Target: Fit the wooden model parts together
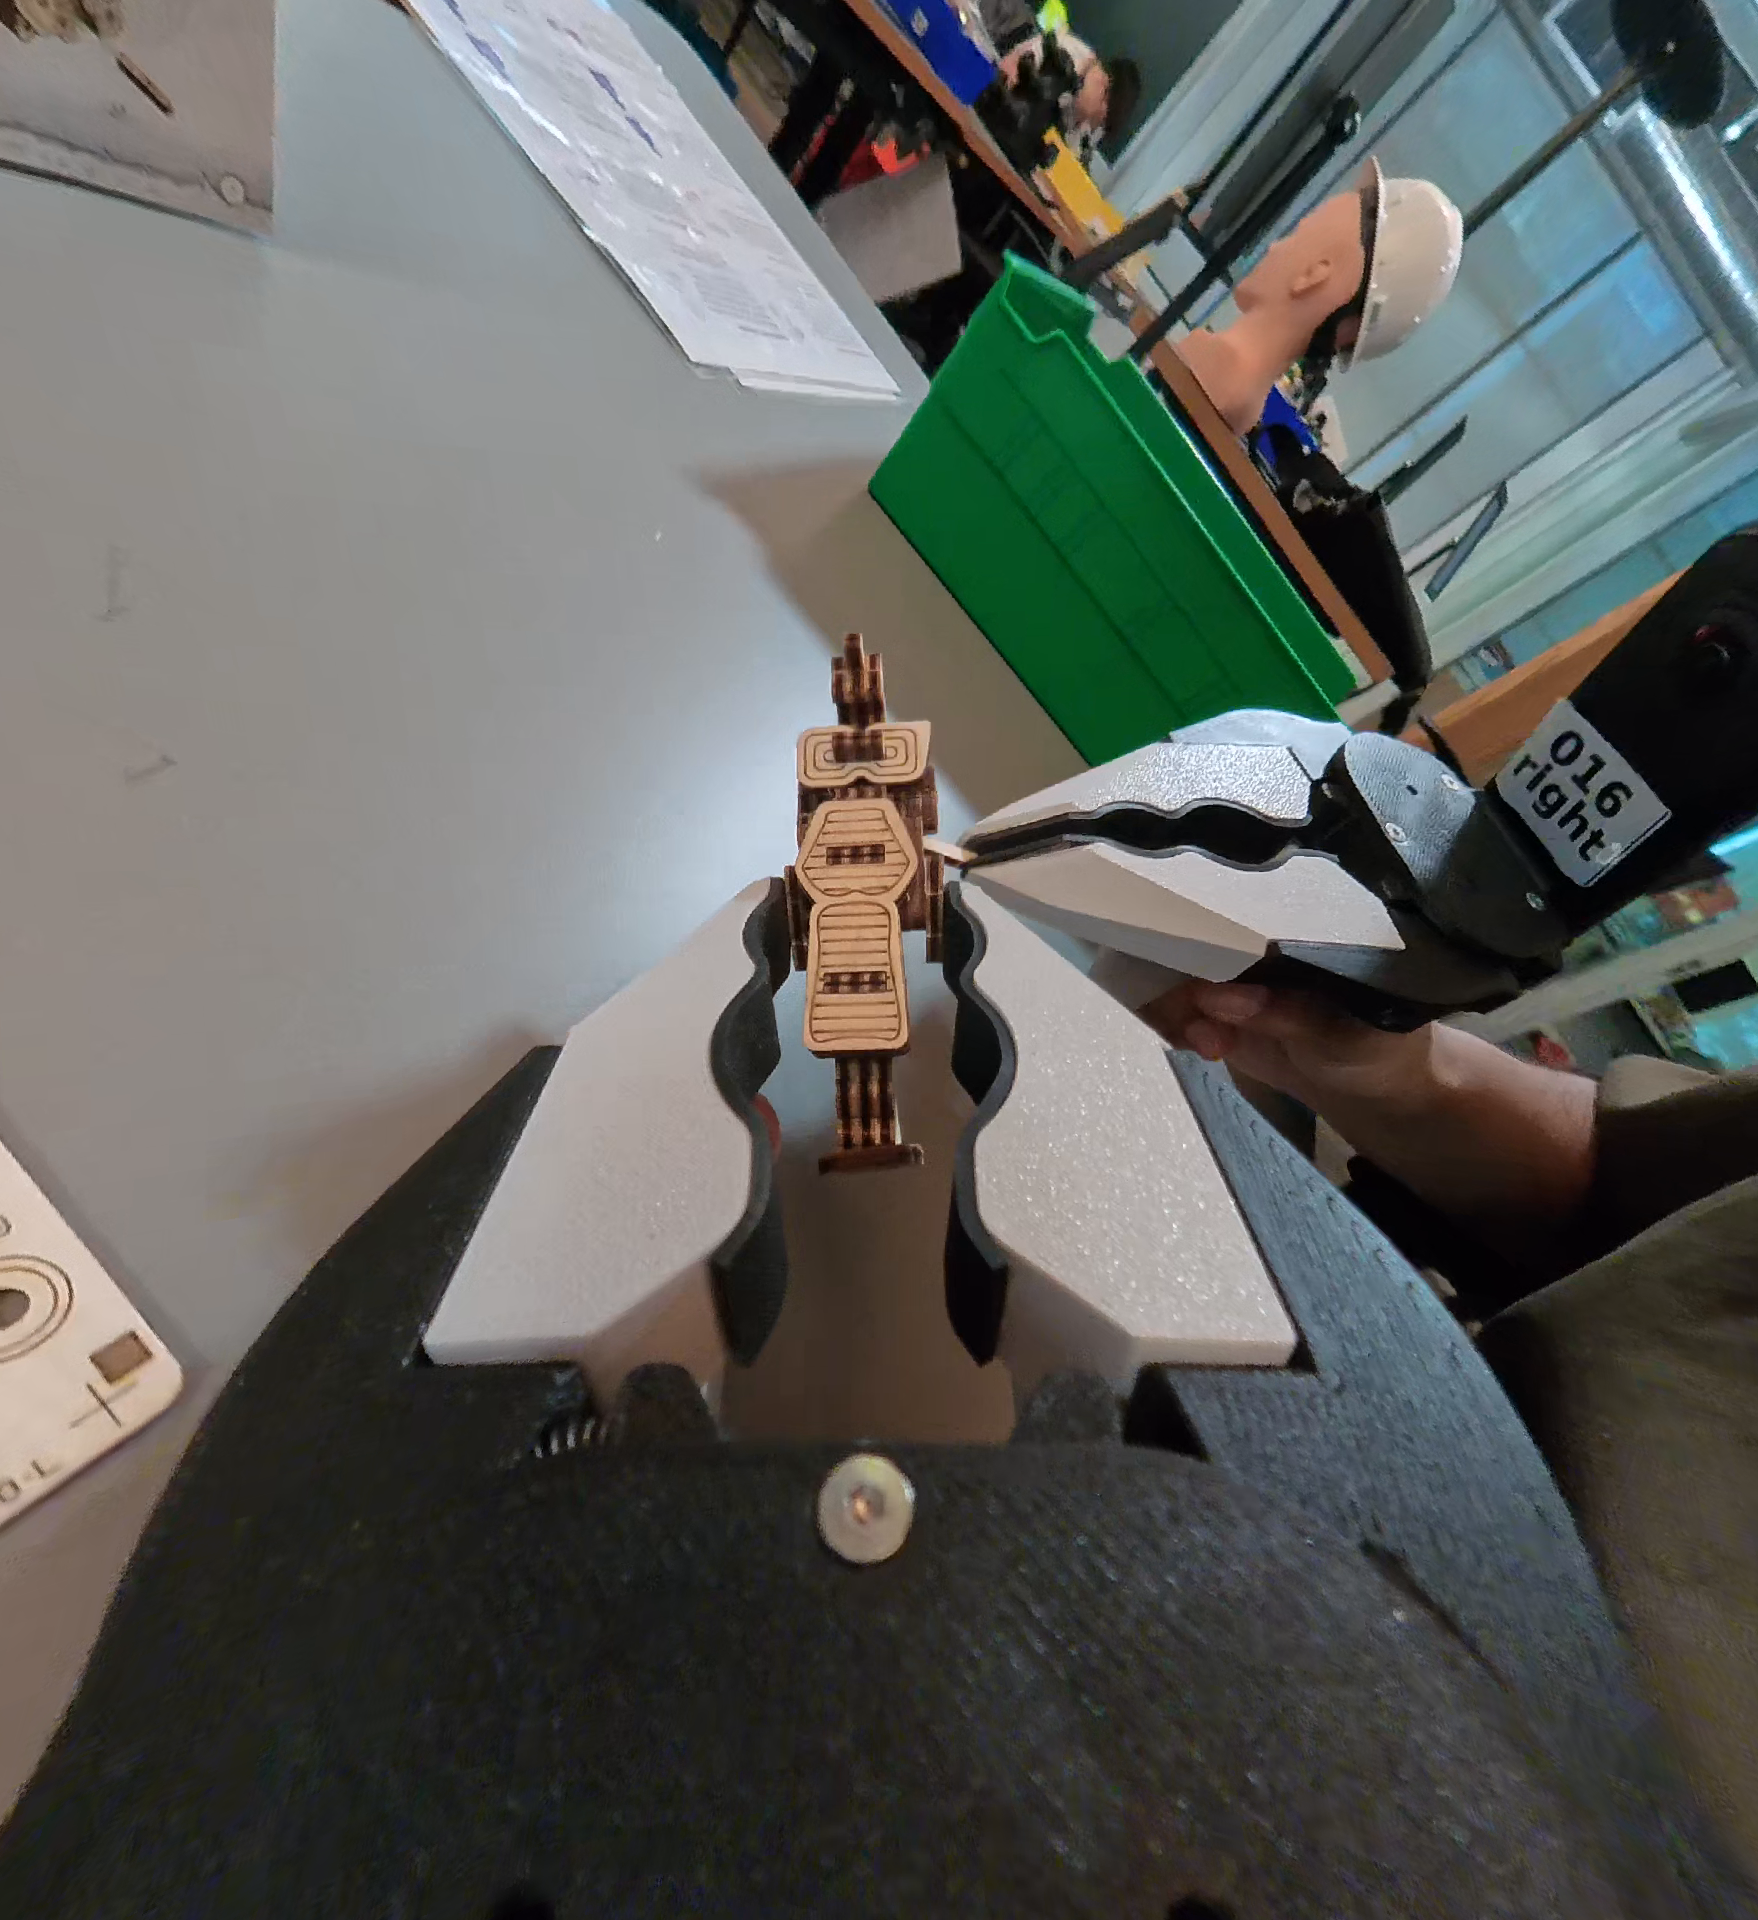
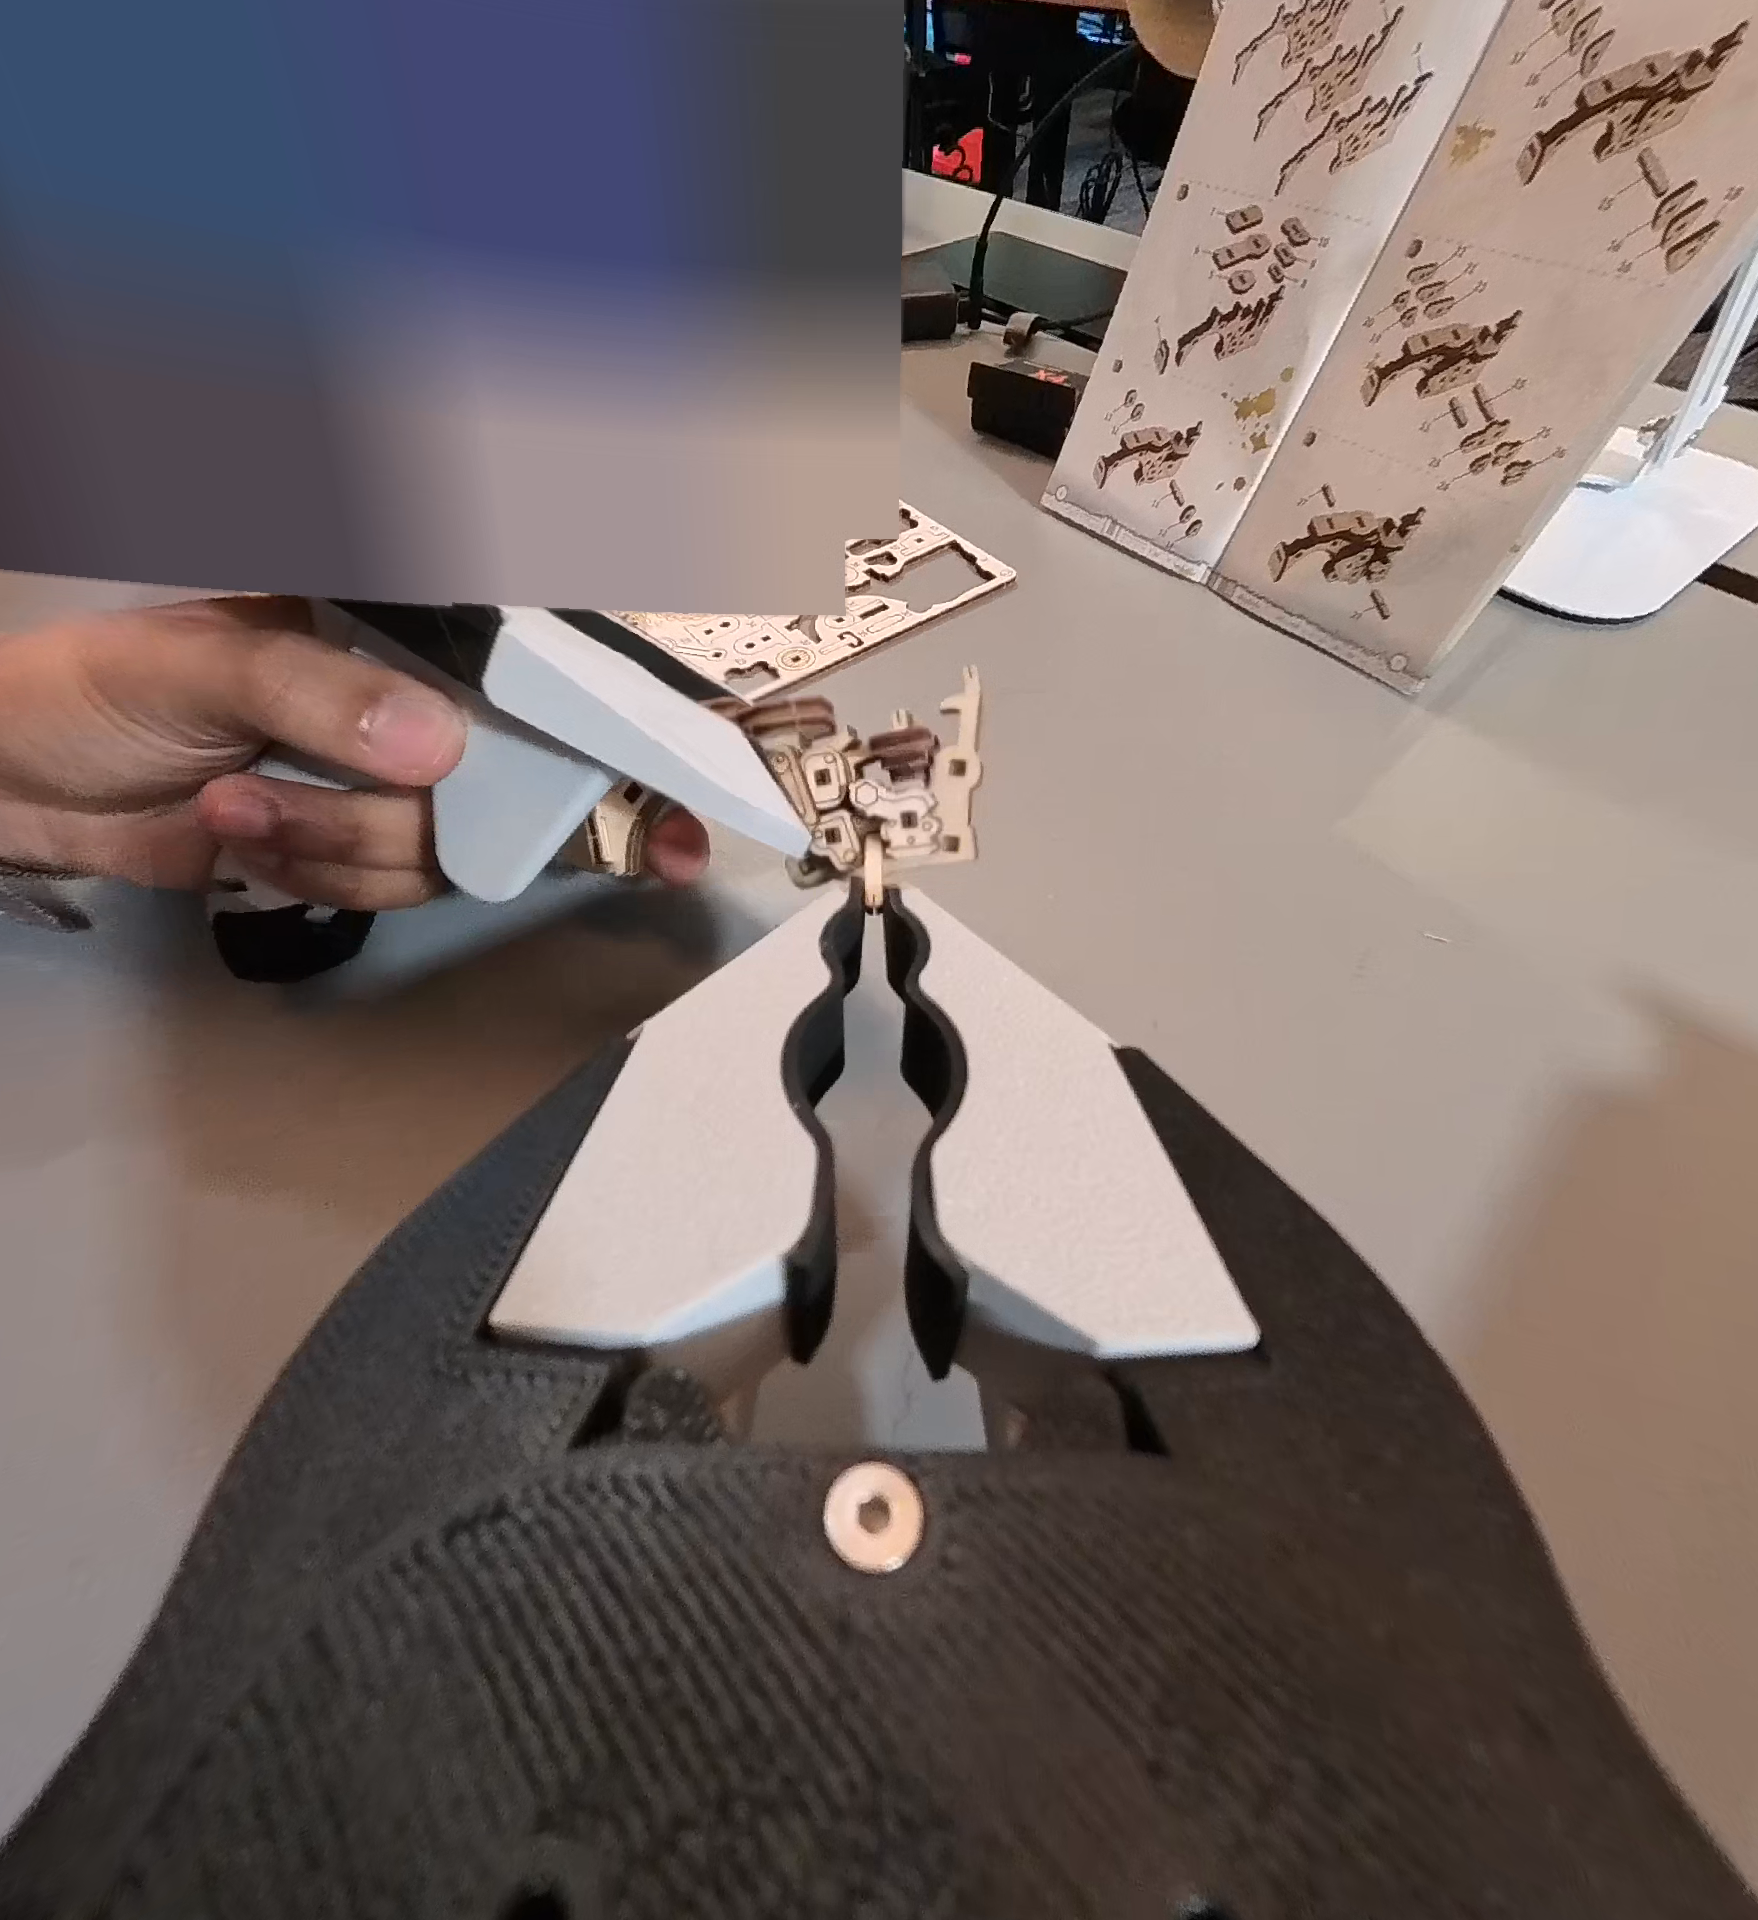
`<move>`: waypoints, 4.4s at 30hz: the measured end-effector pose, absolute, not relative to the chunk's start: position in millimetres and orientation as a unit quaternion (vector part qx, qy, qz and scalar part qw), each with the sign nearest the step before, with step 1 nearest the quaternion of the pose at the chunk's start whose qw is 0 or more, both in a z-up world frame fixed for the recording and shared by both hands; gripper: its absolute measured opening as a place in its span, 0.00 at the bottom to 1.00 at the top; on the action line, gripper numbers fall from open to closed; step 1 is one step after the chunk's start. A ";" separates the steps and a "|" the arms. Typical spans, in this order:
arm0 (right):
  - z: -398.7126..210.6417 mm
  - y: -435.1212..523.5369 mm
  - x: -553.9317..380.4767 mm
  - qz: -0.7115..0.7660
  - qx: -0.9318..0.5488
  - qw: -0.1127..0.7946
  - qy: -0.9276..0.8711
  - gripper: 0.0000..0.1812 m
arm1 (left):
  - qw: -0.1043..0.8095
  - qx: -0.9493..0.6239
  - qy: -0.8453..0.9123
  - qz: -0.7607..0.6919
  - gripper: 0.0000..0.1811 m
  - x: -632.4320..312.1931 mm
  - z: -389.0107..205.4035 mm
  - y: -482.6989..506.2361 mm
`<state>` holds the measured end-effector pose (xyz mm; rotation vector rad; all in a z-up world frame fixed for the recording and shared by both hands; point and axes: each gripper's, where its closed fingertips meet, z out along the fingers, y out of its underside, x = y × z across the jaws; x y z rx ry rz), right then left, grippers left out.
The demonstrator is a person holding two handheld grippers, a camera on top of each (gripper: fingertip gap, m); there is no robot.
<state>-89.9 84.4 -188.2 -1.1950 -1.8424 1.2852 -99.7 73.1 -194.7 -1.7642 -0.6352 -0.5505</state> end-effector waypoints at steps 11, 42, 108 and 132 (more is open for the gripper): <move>-182.9 80.1 -87.9 0.495 -0.436 0.298 -0.690 0.01 | 0.606 -0.754 -0.232 -0.105 0.14 -95.2 -176.4 71.0; -198.7 80.2 -85.8 0.473 -0.461 0.260 -0.704 0.00 | 0.540 -0.641 -0.407 -0.363 0.14 -108.5 -199.7 69.8; -184.3 84.6 -83.3 0.464 -0.427 0.325 -0.704 0.01 | 0.523 -0.701 -0.348 -0.338 0.14 -90.3 -203.1 76.7; -189.5 85.3 -82.5 0.458 -0.437 0.313 -0.708 0.01 | 0.537 -0.743 -0.301 -0.263 0.14 -86.7 -204.4 78.2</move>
